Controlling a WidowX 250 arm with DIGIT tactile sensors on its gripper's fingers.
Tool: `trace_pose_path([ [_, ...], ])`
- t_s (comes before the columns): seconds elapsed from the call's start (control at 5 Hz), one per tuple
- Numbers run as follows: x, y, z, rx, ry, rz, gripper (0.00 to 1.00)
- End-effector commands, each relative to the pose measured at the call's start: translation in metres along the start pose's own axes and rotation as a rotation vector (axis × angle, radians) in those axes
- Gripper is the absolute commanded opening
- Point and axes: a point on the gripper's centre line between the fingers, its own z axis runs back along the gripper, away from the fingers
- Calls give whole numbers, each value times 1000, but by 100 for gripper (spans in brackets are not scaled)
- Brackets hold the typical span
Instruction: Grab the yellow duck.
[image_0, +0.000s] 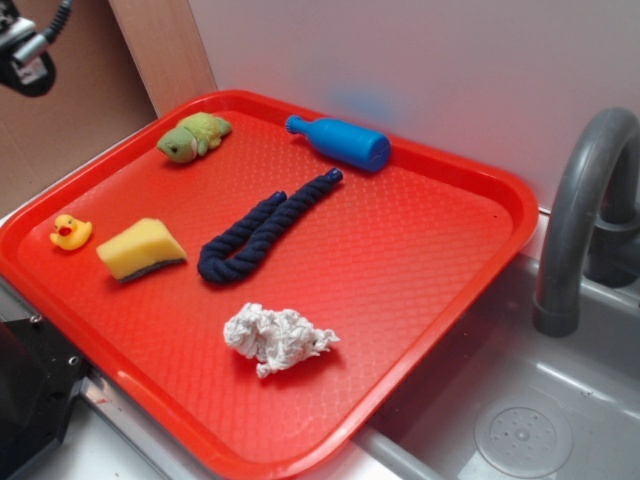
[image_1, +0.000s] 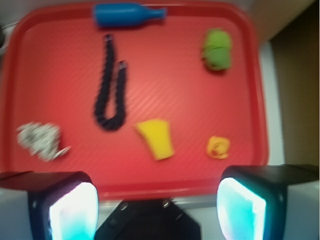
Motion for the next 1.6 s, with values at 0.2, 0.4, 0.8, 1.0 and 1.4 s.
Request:
trace_pose_path([
  [0.2, 18, 92, -57, 260, 32, 125, 100],
  [0.4, 8, 92, -87, 282, 144, 68, 100],
  [0.8, -5, 82, -134, 289, 290, 10, 100],
  [1.0, -10, 76, -148, 297, 296, -4, 100],
  [1.4, -23, 75, -167, 291, 255, 9, 100],
])
